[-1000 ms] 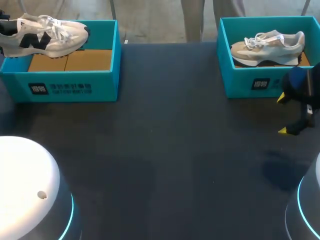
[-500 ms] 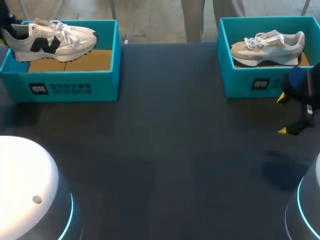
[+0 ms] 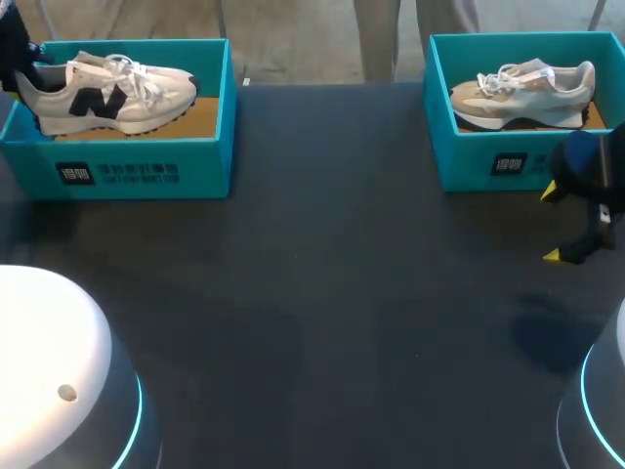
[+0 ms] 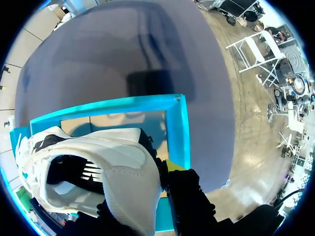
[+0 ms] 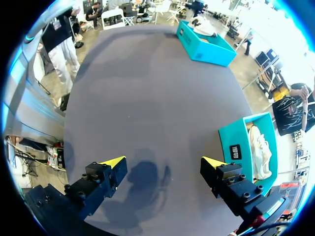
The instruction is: Take the shoe out of the shoebox, open the shoe tongue, remove and reinsert the insole, then place the shoe into the shoebox
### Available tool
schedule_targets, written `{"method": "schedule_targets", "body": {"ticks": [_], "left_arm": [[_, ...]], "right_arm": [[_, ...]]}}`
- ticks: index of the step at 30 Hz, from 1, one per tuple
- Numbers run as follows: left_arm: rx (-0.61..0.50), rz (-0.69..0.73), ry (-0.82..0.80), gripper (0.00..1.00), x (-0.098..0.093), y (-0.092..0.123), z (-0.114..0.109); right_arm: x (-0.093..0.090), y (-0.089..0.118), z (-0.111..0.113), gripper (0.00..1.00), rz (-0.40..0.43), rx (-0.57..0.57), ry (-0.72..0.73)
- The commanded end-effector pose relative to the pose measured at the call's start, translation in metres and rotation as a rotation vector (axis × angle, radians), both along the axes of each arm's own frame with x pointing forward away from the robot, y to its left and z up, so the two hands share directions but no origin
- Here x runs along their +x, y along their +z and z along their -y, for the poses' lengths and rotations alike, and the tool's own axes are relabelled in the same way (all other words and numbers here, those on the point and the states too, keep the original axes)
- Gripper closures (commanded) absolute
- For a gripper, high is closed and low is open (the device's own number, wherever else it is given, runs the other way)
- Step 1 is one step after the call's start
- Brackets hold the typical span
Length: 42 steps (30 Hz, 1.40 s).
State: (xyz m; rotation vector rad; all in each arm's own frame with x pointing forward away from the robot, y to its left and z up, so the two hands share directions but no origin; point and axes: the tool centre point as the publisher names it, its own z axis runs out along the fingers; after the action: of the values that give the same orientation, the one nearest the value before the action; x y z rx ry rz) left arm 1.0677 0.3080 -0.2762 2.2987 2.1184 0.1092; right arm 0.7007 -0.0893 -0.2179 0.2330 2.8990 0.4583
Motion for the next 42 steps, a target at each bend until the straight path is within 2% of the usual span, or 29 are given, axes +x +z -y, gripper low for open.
{"method": "schedule_targets", "body": {"ticks": [1, 8, 18, 42], "left_arm": [[-0.004, 0.001, 0.005, 1.00, -0.002, -0.001, 0.001], [-0.004, -0.003, 0.008, 1.00, -0.007, -0.011, 0.005], [0.006, 0.001, 0.033, 1.00, -0.005, -0.028, 0.007], [0.045, -0.072, 0.075, 1.00, -0.008, -0.081, 0.008]], "right_arm": [[0.000, -0.001, 0.000, 0.00, 0.001, -0.002, -0.001], [0.000, -0.001, 0.000, 0.00, 0.001, -0.002, -0.001], [0.000, -0.001, 0.000, 0.00, 0.001, -0.002, -0.001], [0.000, -0.001, 0.000, 0.00, 0.001, -0.002, -0.001]]}}
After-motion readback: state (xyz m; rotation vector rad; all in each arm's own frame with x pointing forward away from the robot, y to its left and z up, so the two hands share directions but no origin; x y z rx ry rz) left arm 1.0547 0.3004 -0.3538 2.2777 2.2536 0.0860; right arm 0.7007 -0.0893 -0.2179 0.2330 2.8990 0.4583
